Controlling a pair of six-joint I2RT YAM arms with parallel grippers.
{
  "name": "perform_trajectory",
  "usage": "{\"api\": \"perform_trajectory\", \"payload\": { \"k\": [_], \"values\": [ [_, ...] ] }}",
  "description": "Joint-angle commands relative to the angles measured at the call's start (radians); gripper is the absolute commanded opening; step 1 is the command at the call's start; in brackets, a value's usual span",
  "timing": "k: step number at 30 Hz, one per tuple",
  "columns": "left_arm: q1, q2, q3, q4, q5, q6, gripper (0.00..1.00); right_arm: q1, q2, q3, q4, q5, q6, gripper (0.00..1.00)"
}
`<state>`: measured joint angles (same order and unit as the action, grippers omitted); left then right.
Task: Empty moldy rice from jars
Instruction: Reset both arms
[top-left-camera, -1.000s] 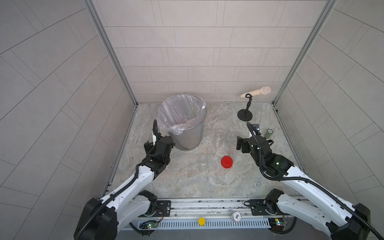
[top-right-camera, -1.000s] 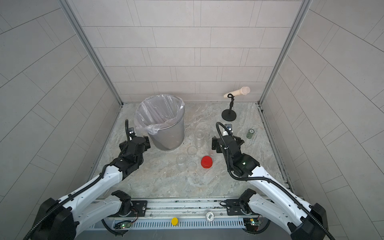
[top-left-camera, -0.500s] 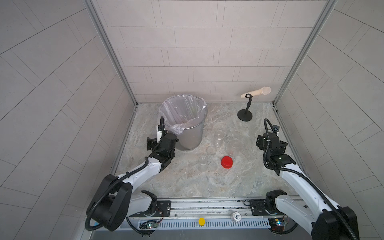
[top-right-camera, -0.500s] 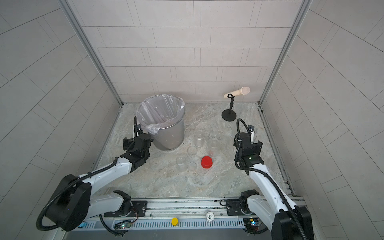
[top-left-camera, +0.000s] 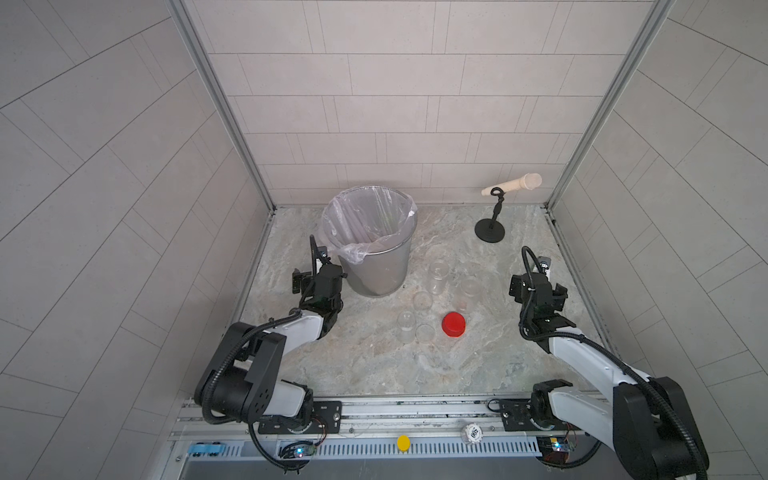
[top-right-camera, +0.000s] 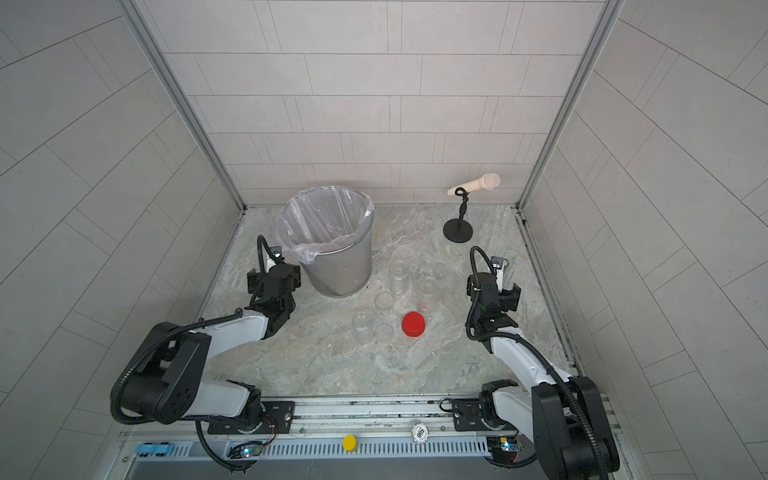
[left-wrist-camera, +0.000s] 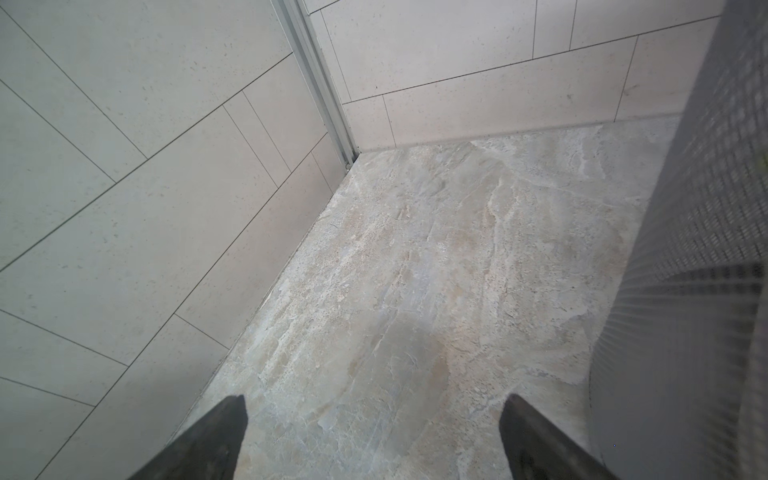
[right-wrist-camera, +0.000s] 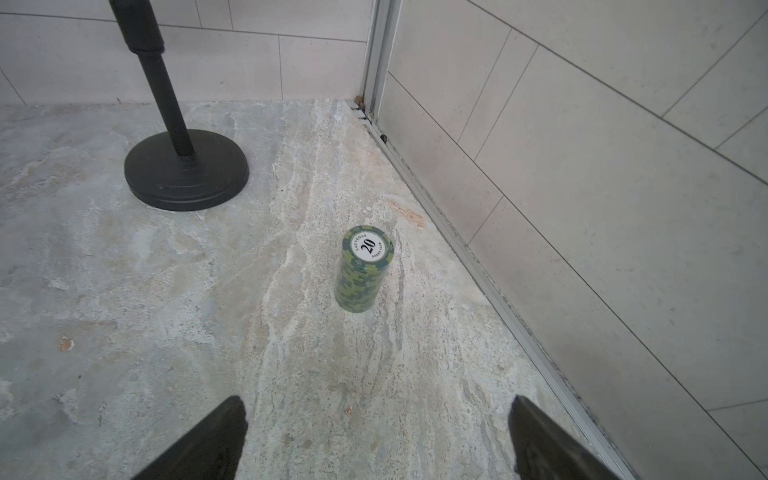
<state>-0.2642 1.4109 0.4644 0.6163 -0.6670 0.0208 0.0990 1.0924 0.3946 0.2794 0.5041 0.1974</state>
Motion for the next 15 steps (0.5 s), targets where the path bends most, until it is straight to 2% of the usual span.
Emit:
{"api": "perform_trajectory", "payload": {
  "k": [1, 8, 15],
  "values": [
    [0.037, 0.014, -0.052, 0.155, 0.079, 0.006, 1.0, -0.009, 0.014, -0.023, 0.146, -0.046, -0.051, 1.0],
    [0.059, 0.111, -0.117, 0.394, 0.125, 0.037, 1.0, -0.024, 0.102, -0.046, 0.268, -0.084, -0.065, 1.0],
    [0.071, 0.146, -0.127, 0.438, 0.154, 0.033, 1.0, -0.029, 0.173, -0.072, 0.396, -0.138, -0.067, 1.0]
  ]
}}
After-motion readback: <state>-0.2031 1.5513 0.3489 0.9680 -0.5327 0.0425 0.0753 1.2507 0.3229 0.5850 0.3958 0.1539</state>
